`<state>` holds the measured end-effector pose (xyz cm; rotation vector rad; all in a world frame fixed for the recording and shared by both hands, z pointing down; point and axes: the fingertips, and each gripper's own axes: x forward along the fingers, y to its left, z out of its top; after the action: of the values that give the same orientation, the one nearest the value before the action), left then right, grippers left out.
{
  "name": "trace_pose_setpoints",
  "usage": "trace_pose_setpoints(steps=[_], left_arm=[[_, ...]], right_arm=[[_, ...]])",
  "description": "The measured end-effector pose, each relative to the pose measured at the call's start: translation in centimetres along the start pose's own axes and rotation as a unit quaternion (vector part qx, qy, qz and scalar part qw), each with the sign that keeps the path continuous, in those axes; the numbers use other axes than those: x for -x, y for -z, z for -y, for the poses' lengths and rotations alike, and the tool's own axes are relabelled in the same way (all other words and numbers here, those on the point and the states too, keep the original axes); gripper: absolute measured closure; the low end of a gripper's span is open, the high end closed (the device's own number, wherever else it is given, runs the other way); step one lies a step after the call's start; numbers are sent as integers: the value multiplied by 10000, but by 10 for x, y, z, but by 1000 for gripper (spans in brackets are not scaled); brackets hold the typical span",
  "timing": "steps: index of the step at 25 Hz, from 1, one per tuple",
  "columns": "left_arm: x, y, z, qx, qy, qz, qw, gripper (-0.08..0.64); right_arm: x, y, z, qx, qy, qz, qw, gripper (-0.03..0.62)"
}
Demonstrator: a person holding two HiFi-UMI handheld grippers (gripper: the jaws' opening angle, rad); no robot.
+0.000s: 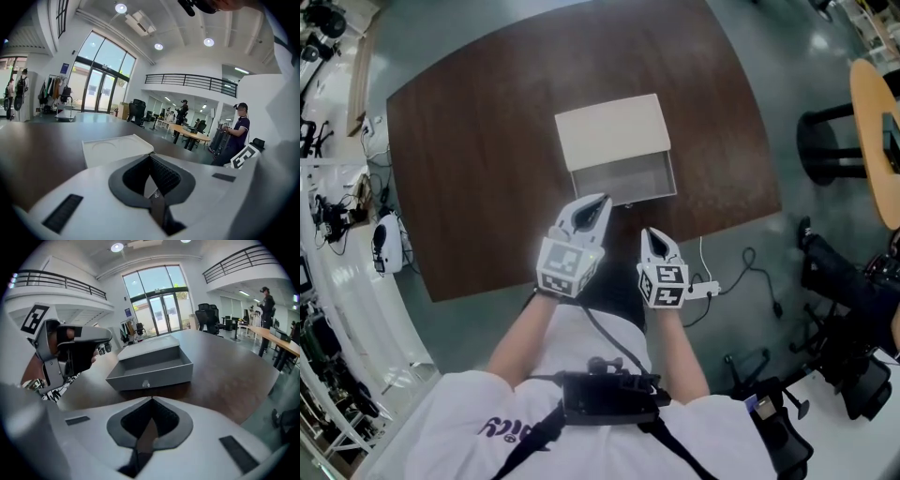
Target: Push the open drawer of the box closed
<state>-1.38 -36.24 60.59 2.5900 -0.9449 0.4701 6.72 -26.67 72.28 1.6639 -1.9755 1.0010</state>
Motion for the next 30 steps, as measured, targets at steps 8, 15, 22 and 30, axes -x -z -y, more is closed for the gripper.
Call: trace_pose_setpoints(steps=[8, 15, 22, 30], left_arm=[[-5, 3, -21, 153, -236, -62, 9996, 548], [-1, 7, -34, 257, -352, -83, 9990, 548], [6, 1, -41, 474, -529, 21, 9975, 549], [12, -5, -57, 630, -794, 115, 9948, 549]], right_arm=[[-39, 7, -11, 348, -395, -581, 9969, 585], [-61, 1, -20, 422, -521, -678, 9954, 522], [-70, -7, -14, 384, -418, -757, 9955, 522], [-78, -11, -13, 680, -265, -898, 9933, 523]])
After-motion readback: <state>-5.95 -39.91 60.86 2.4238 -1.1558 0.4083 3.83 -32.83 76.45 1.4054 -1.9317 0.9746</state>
